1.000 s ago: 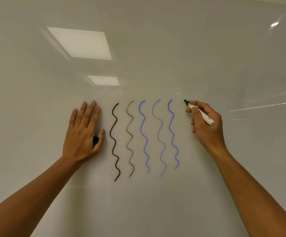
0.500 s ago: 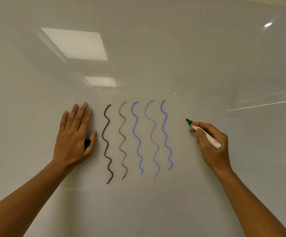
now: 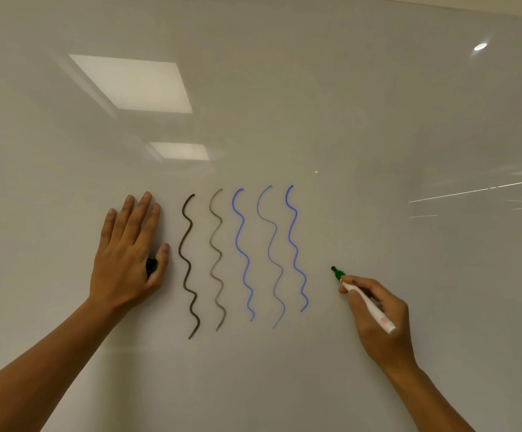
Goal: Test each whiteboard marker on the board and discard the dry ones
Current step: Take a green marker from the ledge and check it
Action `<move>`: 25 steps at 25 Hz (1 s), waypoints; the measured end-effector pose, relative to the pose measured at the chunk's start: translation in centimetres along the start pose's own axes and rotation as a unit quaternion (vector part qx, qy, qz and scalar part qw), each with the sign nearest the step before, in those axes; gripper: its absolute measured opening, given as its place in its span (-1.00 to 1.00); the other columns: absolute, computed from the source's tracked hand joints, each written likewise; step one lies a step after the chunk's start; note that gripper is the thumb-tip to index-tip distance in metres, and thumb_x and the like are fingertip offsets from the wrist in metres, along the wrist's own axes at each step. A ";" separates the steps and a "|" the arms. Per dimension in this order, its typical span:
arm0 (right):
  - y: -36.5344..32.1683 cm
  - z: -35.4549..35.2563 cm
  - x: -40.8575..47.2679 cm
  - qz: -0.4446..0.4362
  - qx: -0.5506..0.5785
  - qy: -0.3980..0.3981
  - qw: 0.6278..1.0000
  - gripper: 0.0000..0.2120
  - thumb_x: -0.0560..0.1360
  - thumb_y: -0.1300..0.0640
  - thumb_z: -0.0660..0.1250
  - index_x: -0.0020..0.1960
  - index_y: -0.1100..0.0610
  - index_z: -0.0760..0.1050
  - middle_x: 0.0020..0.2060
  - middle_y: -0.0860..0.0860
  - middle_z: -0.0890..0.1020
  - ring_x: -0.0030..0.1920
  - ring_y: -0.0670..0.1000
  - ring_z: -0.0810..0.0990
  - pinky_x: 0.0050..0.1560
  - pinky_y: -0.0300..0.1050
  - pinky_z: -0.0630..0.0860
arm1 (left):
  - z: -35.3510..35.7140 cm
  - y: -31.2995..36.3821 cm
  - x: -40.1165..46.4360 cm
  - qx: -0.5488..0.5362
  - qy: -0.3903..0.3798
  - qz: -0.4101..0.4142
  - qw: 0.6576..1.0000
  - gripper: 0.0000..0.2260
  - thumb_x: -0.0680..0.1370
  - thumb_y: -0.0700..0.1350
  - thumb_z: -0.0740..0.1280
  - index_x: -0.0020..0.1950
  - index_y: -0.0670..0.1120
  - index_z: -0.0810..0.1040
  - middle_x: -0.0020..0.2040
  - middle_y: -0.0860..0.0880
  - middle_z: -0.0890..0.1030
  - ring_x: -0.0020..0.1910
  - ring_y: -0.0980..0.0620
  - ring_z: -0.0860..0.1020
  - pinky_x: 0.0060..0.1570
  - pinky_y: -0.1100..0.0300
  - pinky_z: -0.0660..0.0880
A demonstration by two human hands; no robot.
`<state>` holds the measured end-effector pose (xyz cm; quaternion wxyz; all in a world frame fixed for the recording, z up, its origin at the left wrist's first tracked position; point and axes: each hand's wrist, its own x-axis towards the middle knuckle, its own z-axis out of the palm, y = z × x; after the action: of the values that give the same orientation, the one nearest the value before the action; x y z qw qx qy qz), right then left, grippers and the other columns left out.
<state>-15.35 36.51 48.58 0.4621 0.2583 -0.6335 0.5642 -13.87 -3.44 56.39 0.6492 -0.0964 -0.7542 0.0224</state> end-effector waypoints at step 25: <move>-2.1 -1.0 -21.2 0.323 0.265 -0.143 0.897 -0.25 0.07 -0.42 0.56 0.00 0.13 0.72 -0.16 0.34 0.67 -0.31 0.18 0.59 -0.31 0.01 0.50 | -7.1 8.7 -9.8 -0.280 -0.040 -0.213 0.935 -0.50 0.37 -0.46 0.12 0.14 -0.14 0.66 0.30 -0.03 0.56 0.26 0.04 0.53 0.25 0.12 0.47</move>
<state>-3.97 32.84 30.88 0.0735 0.2301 -0.5685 0.7864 -4.47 2.77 46.59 0.5547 -0.1107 -0.7580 -0.3248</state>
